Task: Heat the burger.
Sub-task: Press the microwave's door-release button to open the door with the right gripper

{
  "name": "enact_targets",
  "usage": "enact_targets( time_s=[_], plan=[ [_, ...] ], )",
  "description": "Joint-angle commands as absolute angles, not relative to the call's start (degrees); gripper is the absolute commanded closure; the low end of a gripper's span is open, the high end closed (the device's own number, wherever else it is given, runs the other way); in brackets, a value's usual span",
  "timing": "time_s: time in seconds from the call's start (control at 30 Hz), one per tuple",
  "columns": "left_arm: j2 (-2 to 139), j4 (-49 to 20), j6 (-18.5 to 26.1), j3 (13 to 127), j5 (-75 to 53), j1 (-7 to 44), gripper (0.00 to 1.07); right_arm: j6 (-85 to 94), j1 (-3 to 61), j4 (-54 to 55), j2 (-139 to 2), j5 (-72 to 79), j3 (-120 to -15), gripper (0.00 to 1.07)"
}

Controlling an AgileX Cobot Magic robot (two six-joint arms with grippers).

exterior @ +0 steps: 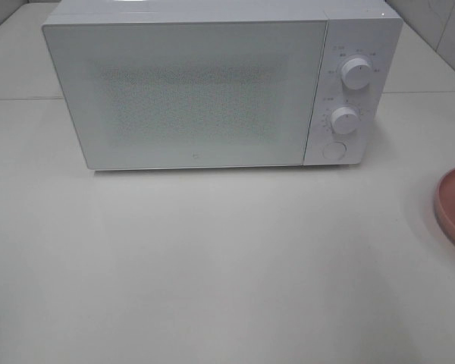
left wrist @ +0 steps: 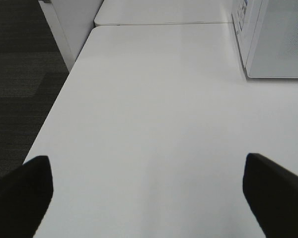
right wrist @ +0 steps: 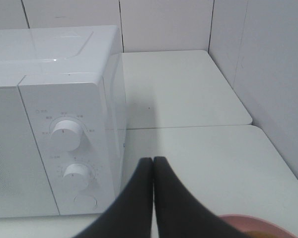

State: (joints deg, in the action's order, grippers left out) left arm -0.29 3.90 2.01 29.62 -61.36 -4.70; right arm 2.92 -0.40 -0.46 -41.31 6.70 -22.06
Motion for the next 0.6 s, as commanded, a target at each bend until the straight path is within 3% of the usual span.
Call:
enact_targets(
  time_s=[0.03,0.6],
  plan=[
    [-0.6,4.1,1.8,29.5,-60.8,-4.4,0.09,1.5,-0.2,-0.8,-49.6,21.5,-19.9,1.07],
    [-0.6,4.1,1.8,29.5,-60.8,-4.4,0.09,-6.9,-0.2,-8.5,-77.3,54.4,-13.8,1.07]
  ],
)
